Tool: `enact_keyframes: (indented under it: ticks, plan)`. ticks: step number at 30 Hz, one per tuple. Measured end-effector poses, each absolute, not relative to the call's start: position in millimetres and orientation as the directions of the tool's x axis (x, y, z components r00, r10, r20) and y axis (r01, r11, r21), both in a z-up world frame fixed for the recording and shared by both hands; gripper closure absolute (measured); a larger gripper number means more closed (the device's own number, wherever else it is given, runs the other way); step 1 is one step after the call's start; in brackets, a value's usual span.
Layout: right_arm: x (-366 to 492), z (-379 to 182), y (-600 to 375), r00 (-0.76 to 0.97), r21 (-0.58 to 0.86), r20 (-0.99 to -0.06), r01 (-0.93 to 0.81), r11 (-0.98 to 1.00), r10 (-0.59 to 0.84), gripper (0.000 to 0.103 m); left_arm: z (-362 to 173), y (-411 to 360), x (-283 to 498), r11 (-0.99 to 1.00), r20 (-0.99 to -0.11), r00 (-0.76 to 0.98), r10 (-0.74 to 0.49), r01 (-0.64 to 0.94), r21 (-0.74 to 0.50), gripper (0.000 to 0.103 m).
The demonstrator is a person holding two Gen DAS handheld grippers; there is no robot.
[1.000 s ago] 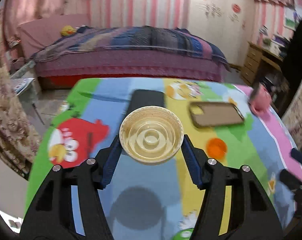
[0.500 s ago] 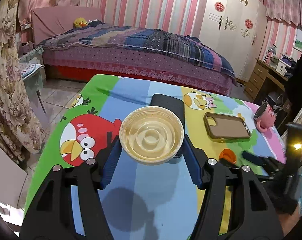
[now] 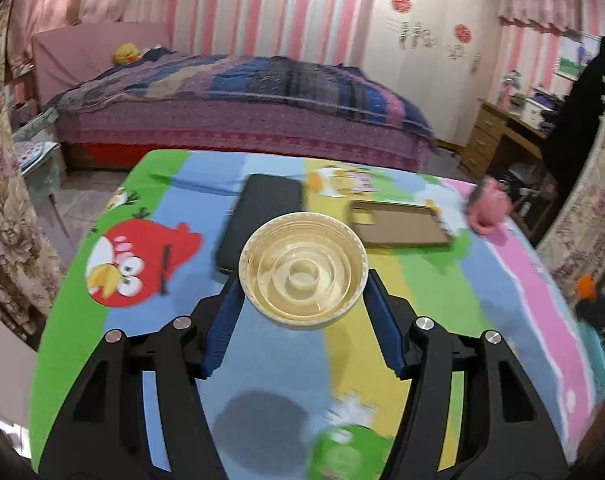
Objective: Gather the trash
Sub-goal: 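Grasp the white round container with the left tool while the right tool grasps the orange cup, then open the left tool over the basket while the right tool releases the orange cup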
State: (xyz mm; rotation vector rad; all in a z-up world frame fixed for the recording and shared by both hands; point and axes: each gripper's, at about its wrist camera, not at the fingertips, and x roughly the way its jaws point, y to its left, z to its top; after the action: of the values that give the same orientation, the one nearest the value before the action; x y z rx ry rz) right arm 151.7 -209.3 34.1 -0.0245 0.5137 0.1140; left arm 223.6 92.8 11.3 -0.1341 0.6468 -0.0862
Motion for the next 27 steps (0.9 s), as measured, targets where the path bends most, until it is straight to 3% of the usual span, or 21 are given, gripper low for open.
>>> enact_keyframes:
  ticks: [2,12,21,27]
  plan:
    - [120,37,-233,0.889,-0.058,-0.459,-0.036,0.998,0.006,0.063,22,66,203,0.986,-0.559,0.814,-0.159,0.101,-0.132,0.044]
    - [60,54,-381,0.915,0.143,-0.358,0.249,0.958,-0.185,0.063,67,-99,143,0.913,-0.429,0.806,-0.408,0.361,-0.190,0.044]
    - [11,52,-484,0.853,0.199,-0.355,0.468,0.861,-0.381,0.063,82,-246,124,0.817,-0.427,0.709,-0.561,0.558,-0.146,0.044]
    - [-2,45,-519,0.843,0.236,-0.363,0.496,0.835,-0.398,0.063,84,-297,121,0.785,-0.438,0.674,-0.595,0.606,-0.133,0.043]
